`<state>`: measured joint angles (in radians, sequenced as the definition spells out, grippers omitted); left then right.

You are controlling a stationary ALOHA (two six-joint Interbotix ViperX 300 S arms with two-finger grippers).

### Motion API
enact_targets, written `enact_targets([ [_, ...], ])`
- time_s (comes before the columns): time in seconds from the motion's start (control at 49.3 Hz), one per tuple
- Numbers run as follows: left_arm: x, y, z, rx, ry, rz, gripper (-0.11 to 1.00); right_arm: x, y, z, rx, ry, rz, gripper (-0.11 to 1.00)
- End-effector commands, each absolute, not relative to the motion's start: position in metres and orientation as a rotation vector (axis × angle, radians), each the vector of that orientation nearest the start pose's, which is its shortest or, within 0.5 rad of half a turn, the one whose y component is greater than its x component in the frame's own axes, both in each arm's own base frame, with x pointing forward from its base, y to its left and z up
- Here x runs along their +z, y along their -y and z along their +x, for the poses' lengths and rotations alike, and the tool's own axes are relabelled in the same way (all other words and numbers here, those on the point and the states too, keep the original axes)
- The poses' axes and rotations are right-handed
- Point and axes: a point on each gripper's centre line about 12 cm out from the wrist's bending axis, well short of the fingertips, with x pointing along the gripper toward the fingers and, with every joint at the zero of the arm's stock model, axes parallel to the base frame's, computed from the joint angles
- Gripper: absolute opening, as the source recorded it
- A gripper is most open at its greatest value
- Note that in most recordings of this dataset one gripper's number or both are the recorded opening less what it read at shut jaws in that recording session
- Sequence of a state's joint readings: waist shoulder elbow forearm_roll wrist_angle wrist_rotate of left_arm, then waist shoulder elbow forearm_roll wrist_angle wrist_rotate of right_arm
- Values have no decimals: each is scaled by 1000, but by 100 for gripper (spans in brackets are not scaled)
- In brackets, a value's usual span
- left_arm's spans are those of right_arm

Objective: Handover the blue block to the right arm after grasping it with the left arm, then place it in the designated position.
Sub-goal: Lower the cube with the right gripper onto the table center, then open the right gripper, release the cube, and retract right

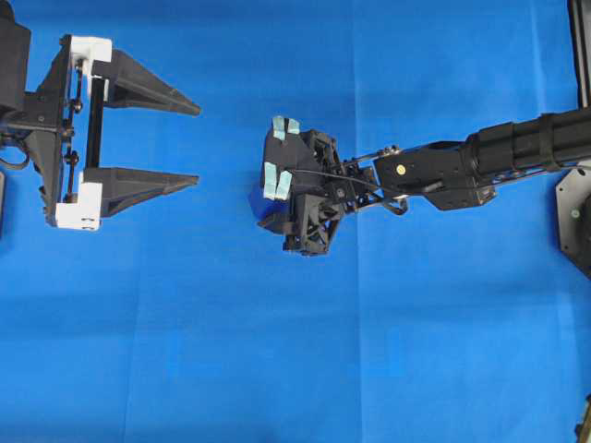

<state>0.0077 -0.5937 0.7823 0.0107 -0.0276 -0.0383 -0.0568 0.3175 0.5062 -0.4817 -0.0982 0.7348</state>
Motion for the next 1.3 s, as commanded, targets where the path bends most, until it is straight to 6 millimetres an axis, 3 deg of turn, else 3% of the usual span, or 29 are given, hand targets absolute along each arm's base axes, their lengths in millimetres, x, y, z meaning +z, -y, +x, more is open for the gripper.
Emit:
enact_targets([
  [0.0,346,-2,290,9,-124,-27,93,103,19,446,-98,-701,284,53],
  [0.162,346,-2,290,9,-121,-28,93,102,18,446,-98,-706,283,55],
  [0.284,346,-2,290,9,-121,-27,93,103,18,447,-97,-701,283,86],
  [0.345,346,-2,290,9,-121,-28,93,103,18,447,-97,-703,282,96],
  [0.487,347,-2,290,9,-120,-27,93,103,18,447,-98,-703,285,87],
  [0.689,347,-2,290,9,-120,-28,93,109,19,446,-106,-701,281,89],
  [0.953,347,-2,290,9,-120,-28,93,155,22,433,-143,-672,257,89],
  [1.277,347,-2,290,9,-116,-28,93,223,26,401,-198,-613,234,89],
])
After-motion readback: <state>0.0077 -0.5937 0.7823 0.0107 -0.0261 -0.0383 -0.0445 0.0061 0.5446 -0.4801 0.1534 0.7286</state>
